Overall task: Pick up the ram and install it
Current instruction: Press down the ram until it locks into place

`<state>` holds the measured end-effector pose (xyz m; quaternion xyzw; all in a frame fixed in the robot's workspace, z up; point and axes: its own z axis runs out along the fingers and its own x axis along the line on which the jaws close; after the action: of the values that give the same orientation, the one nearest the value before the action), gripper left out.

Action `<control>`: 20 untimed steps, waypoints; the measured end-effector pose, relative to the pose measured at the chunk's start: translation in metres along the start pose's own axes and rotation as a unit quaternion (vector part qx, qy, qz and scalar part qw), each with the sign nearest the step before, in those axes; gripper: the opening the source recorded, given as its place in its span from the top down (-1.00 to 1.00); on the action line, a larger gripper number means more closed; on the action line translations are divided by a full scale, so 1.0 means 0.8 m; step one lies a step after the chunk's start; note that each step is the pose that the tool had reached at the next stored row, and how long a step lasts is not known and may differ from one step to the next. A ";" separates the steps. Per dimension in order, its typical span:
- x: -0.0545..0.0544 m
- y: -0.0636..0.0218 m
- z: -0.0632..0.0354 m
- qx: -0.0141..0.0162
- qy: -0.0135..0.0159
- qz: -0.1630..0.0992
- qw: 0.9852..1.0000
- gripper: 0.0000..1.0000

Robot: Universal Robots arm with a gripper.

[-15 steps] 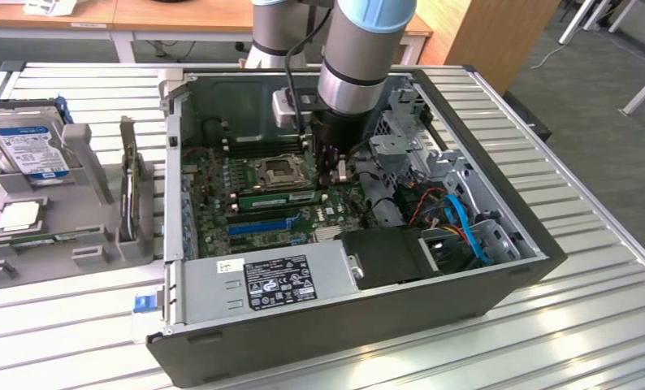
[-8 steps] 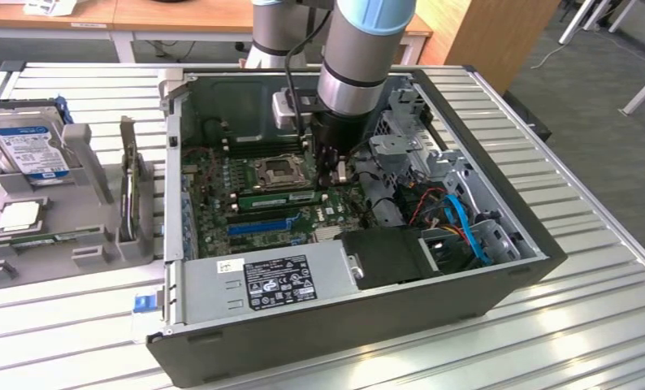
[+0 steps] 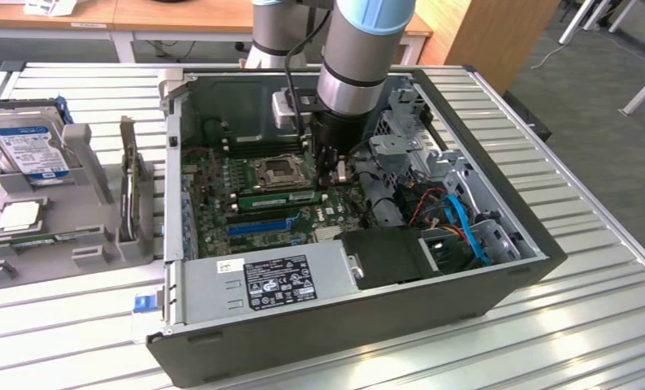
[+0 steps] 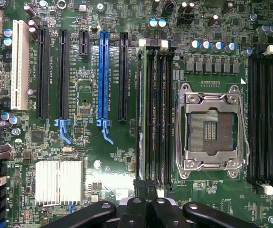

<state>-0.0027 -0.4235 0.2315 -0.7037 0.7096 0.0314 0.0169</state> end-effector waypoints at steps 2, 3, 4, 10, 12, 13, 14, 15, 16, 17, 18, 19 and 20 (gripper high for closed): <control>0.000 0.000 0.001 0.000 0.000 0.000 1.000 0.80; 0.000 0.000 0.001 0.000 0.000 0.000 1.000 0.80; 0.000 0.000 0.002 0.000 0.000 0.000 1.000 0.80; 0.000 0.000 0.003 0.000 0.000 0.000 1.000 0.80; 0.000 0.000 0.003 0.000 0.000 0.000 1.000 0.80; 0.000 0.000 0.004 0.000 0.000 0.000 1.000 0.80; 0.000 0.000 0.004 0.000 0.000 0.000 1.000 0.80; 0.000 0.000 0.004 0.000 0.000 0.000 1.000 0.80; 0.000 0.000 0.004 0.000 0.000 0.000 1.000 0.80; 0.000 0.000 0.004 0.000 0.000 0.000 1.000 0.80; 0.000 0.000 0.005 0.000 0.000 0.000 1.000 0.80; 0.000 0.000 0.005 0.000 0.000 0.000 1.000 0.80; 0.000 0.000 0.005 0.000 0.000 0.000 1.000 0.80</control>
<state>-0.0027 -0.4235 0.2271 -0.7037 0.7096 0.0314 0.0170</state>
